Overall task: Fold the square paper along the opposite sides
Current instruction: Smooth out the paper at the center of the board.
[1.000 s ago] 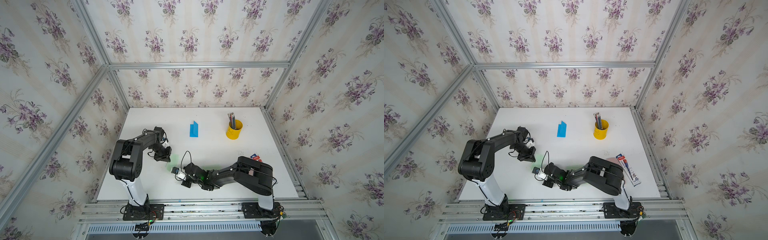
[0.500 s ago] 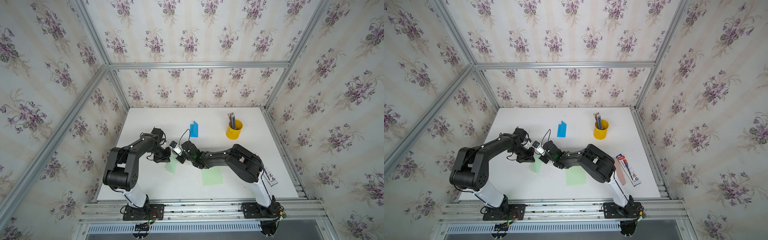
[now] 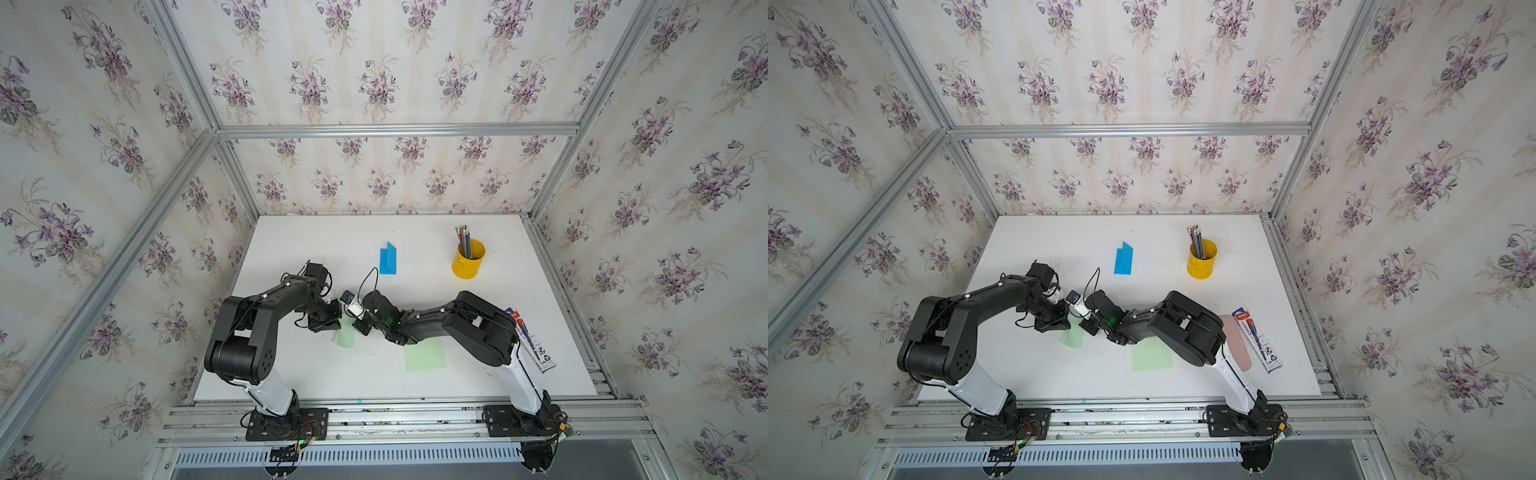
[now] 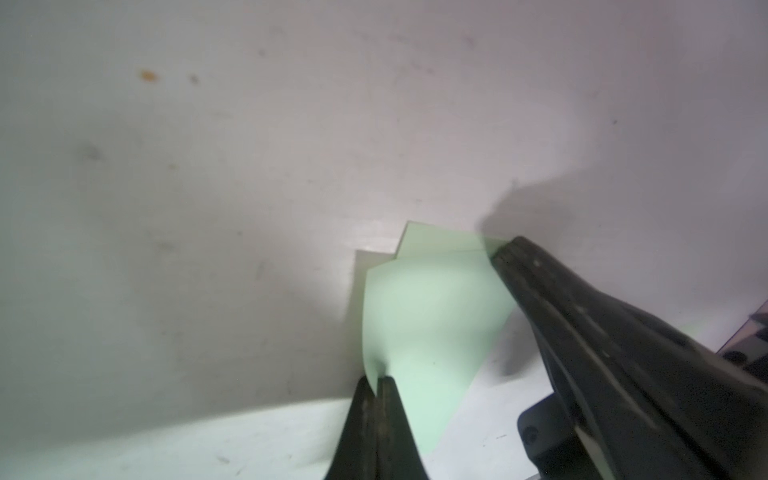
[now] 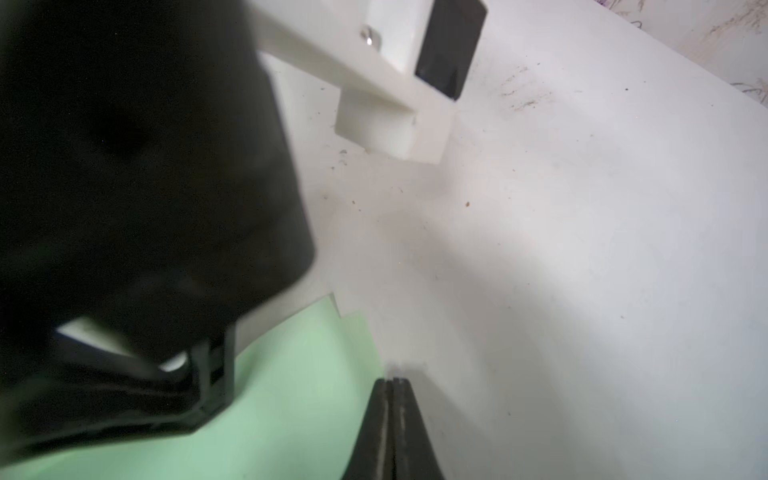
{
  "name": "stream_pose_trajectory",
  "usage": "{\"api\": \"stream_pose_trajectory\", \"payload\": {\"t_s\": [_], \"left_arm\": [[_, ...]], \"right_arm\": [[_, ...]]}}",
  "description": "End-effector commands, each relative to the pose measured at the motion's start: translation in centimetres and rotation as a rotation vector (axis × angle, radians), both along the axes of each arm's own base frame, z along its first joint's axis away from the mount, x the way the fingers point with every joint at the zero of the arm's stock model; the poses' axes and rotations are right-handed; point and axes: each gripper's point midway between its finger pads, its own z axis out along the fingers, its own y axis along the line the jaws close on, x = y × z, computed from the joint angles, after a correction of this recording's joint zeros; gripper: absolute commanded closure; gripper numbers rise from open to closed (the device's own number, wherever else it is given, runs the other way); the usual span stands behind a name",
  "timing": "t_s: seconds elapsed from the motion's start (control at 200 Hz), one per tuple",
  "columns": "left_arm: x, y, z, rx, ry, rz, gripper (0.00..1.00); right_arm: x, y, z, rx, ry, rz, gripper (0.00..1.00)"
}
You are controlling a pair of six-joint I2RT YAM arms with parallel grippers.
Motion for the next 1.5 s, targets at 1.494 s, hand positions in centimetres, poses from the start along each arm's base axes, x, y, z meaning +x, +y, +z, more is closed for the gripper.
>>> {"api": "stream_pose_trajectory", "payload": {"t_s": [1.494], "left_arm": [[-1.4, 1.2, -1.7, 0.061, 0.011, 0.018, 1.00]], "right_arm": [[-1.0, -4.9, -5.1, -0.089, 0.068, -0.128, 1.00]]}}
